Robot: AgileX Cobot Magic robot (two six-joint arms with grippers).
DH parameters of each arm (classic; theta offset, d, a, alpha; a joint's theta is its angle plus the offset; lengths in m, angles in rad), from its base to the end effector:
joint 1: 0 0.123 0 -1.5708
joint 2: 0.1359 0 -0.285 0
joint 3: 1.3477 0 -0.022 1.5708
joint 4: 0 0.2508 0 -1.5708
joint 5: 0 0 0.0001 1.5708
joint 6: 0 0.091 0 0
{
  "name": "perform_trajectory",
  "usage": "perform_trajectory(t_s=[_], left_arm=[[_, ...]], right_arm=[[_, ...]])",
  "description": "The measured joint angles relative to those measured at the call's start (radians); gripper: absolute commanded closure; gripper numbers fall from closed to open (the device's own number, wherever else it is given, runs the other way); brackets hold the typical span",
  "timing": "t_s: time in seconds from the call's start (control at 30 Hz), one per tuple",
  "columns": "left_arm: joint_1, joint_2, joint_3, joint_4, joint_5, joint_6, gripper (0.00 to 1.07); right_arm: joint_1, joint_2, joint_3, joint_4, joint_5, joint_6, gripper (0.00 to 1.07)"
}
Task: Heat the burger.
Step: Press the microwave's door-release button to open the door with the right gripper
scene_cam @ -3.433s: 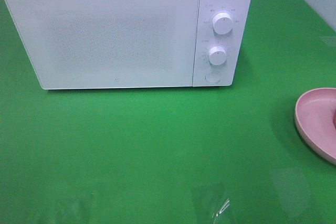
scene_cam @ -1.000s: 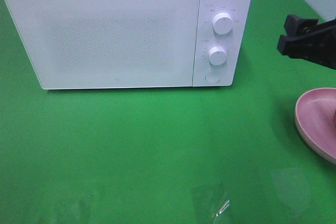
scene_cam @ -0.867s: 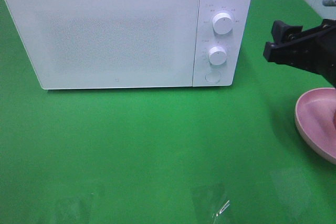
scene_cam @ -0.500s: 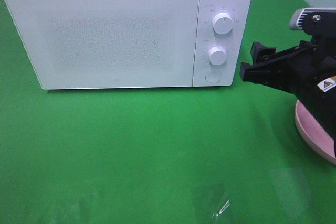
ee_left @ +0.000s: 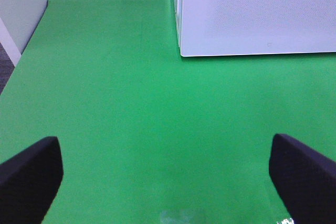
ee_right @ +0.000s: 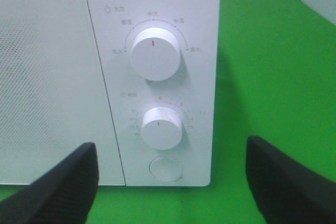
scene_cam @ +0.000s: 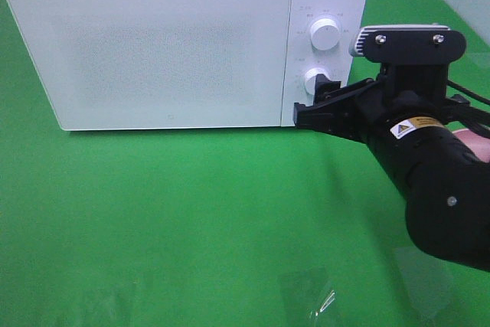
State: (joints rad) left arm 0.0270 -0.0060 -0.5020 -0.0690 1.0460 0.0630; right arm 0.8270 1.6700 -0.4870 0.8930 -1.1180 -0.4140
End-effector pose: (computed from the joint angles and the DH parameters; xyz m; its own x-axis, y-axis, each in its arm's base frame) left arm -0.0054 -0.0056 0.2792 -0.4337 0.0166 -0.9009 0.0391 0.9992 -0.0004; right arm 0.2260 0.1515 0.1752 -0.1289 -0.0519 -0.9903 -0.0484 0.9978 -0.0460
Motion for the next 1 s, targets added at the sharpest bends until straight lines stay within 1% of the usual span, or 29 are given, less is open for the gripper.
perform_trajectory(t_s=[0.27, 0.4, 0.43, 0.47, 0.5, 0.53, 0.6, 0.63, 0.67, 0.7, 0.73, 0.77, 0.8, 0.83, 0.87, 0.9, 0.97, 1.0], left_arm=[[0.000, 0.000, 0.000, 0.000, 0.000, 0.000, 0.07], [0.000, 0.000, 0.000, 0.000, 0.000, 0.000, 0.07], [0.000, 0.000, 0.000, 0.000, 0.000, 0.000, 0.07], [0.000, 0.000, 0.000, 0.000, 0.000, 0.000, 0.07], [0.000, 0.000, 0.000, 0.000, 0.000, 0.000, 0.07], [0.000, 0.000, 0.000, 0.000, 0.000, 0.000, 0.07], [0.000, 0.000, 0.000, 0.000, 0.000, 0.000, 0.07], [0.000, 0.000, 0.000, 0.000, 0.000, 0.000, 0.07], [0.000, 0.000, 0.000, 0.000, 0.000, 0.000, 0.07], [0.000, 0.000, 0.000, 0.000, 0.000, 0.000, 0.07], [0.000, 0.000, 0.000, 0.000, 0.000, 0.000, 0.07], [0.000, 0.000, 0.000, 0.000, 0.000, 0.000, 0.07], [0.000, 0.000, 0.000, 0.000, 0.000, 0.000, 0.07], [0.000, 0.000, 0.000, 0.000, 0.000, 0.000, 0.07], [0.000, 0.000, 0.000, 0.000, 0.000, 0.000, 0.07], [0.000, 0.000, 0.000, 0.000, 0.000, 0.000, 0.07], [0.000, 0.000, 0.000, 0.000, 0.000, 0.000, 0.07], [0.000, 0.000, 0.000, 0.000, 0.000, 0.000, 0.07]], right_arm=[[0.011, 0.048, -0.039, 0.007, 0.023, 0.001, 0.31], [0.011, 0.048, -0.040, 0.007, 0.030, 0.057, 0.34], [0.011, 0.048, -0.040, 0.009, 0.043, 0.126, 0.38], [0.011, 0.048, -0.040, 0.009, 0.043, 0.126, 0.38], [0.011, 0.048, -0.040, 0.009, 0.047, 0.191, 0.42], [0.011, 0.048, -0.040, 0.009, 0.047, 0.191, 0.42], [0.011, 0.048, -0.040, 0.011, 0.052, 0.371, 0.52], [0.011, 0.048, -0.040, 0.011, 0.052, 0.371, 0.52], [0.011, 0.048, -0.040, 0.011, 0.053, 0.420, 0.56], [0.011, 0.048, -0.040, 0.011, 0.053, 0.420, 0.56], [0.011, 0.048, -0.040, 0.011, 0.054, 0.523, 0.62], [0.011, 0.048, -0.040, 0.011, 0.054, 0.523, 0.62], [0.011, 0.048, -0.040, 0.014, 0.061, 0.624, 0.69], [0.011, 0.048, -0.040, 0.014, 0.061, 0.624, 0.69], [0.011, 0.048, -0.040, 0.014, 0.075, 0.732, 0.77], [0.011, 0.048, -0.040, 0.014, 0.075, 0.732, 0.77], [0.011, 0.048, -0.040, 0.014, 0.101, 0.960, 0.89], [0.011, 0.048, -0.040, 0.014, 0.101, 0.960, 0.89]])
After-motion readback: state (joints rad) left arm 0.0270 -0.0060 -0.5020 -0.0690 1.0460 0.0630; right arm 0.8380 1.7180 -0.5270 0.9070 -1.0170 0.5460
